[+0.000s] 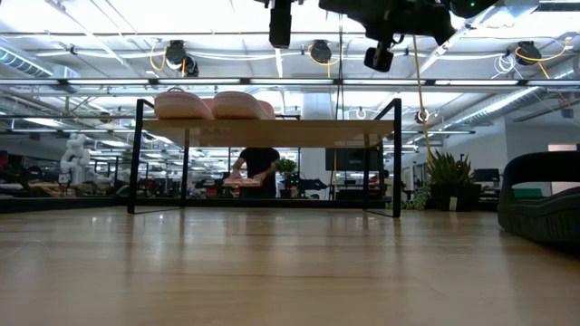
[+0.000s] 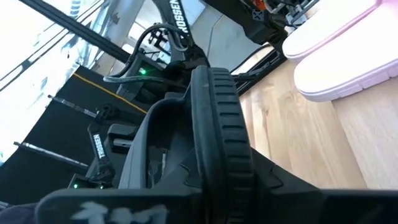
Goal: Pick and place slides into the shelf
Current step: Put the left black slides on the shelf
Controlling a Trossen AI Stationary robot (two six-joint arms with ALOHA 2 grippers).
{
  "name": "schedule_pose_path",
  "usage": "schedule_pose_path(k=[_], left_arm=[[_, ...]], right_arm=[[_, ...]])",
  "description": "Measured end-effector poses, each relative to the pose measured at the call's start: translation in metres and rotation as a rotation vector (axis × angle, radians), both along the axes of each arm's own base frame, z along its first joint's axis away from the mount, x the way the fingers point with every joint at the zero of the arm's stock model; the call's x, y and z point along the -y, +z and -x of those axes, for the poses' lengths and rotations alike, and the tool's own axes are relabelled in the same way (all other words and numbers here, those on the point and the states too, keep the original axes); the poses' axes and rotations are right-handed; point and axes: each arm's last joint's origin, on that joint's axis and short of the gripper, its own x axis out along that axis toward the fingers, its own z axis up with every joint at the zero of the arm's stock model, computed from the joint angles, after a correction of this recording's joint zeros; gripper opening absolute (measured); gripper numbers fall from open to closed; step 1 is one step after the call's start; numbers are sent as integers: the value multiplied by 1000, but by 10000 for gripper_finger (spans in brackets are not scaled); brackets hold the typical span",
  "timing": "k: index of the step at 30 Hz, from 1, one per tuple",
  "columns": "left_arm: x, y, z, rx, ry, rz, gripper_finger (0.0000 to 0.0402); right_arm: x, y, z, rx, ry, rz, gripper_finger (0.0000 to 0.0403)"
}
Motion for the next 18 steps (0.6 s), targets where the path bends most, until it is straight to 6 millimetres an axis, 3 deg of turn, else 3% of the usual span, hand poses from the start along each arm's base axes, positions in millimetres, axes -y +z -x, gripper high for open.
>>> schedule_pose_path(k=[7, 13, 18], left_arm=[[15, 0, 4, -3, -55, -7, 153], [37, -4, 12, -39, -98, -9, 162], [52, -10, 18, -93, -87, 0, 162]], right_arm=[[11, 4, 4, 27, -91, 12, 38], [30, 14, 7, 108, -175, -6, 38], [48, -2, -7, 92, -142, -84, 38]])
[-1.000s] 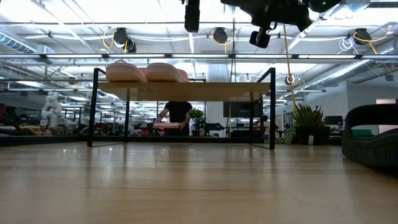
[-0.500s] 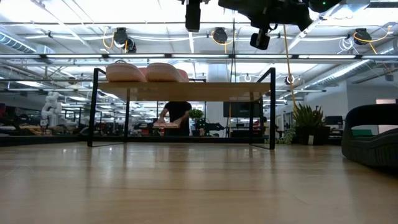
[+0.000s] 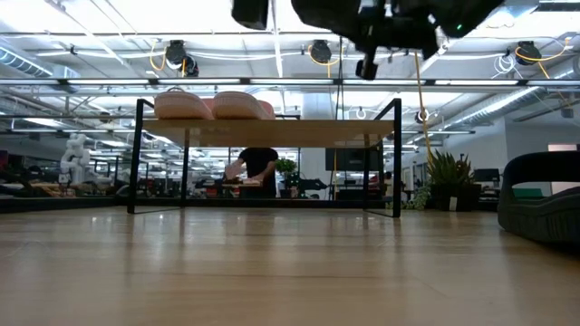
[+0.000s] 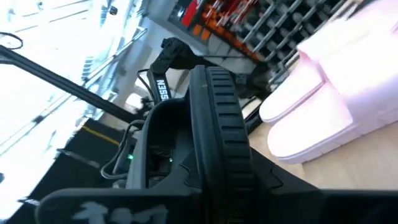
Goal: Pick and place slides into the shelf
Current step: Put the left black slides on the shelf
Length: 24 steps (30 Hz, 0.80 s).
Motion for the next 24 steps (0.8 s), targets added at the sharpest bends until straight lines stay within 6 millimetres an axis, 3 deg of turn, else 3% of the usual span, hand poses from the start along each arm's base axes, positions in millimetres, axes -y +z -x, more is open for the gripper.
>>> schedule_pose_path(k=[7, 13, 18, 24], left_arm=[[11, -7, 6, -69, -13, -3, 163], [15, -11, 9, -109, -24, -25, 163], [15, -12, 9, -117, -24, -25, 163], [14, -14, 9, -140, -14, -37, 163]], right_arm=[[35, -31, -38, -13, 97, -91, 37], [69, -16, -62, 22, 202, -58, 37], [88, -17, -59, 5, 198, -59, 37], [112, -31, -36, -33, 90, -29, 37]])
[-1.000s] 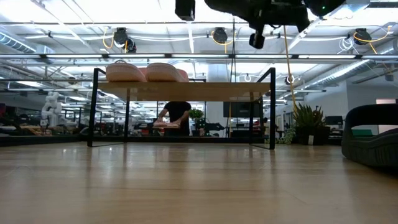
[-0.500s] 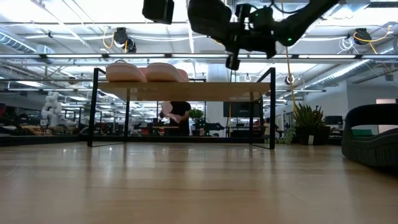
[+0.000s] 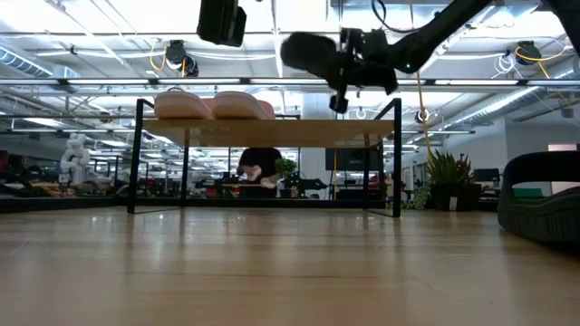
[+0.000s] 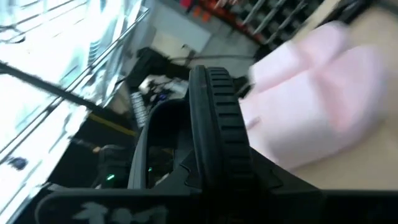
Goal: Pick and place slides into the shelf
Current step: Put the left black slides on the shelf
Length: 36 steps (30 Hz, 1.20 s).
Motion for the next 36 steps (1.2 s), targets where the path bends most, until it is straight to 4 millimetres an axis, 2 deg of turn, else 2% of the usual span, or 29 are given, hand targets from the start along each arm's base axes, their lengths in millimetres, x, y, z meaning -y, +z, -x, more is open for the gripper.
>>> schedule_pose_path(k=[6, 20, 36], left_arm=[[-7, 0, -3, -5, 22, 13, 163], [-9, 0, -4, -2, 17, 33, 163], [-11, 0, -5, -1, 19, 25, 163]], right_arm=[[13, -2, 14, 11, -46, 43, 37], [12, -52, -20, -52, 21, -24, 37], [9, -67, -19, -121, 34, -77, 37]])
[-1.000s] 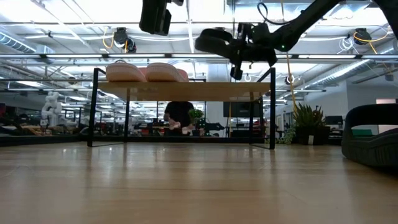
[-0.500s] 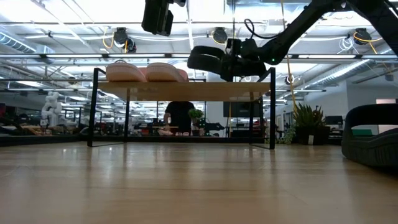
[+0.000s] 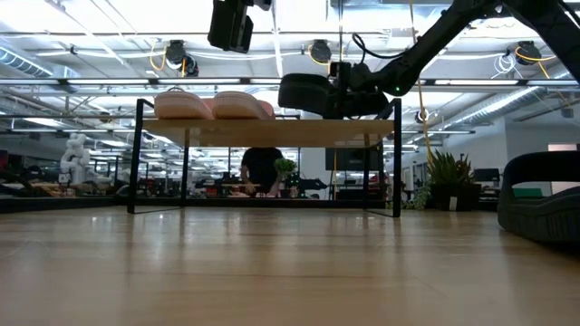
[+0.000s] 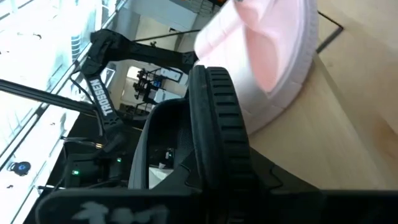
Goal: Pick and place slides into the shelf
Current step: Put the left black slides on the shelf
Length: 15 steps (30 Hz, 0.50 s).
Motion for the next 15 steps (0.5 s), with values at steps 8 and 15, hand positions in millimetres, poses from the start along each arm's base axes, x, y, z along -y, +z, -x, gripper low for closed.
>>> schedule_pose_path(k=[8, 15], left_arm=[[-4, 0, -2, 1, 10, -2, 163], [-5, 0, -2, 3, 14, -1, 163]], right_arm=[[-1, -3, 0, -18, -30, 44, 37], [-1, -6, 1, -39, -51, 73, 37]])
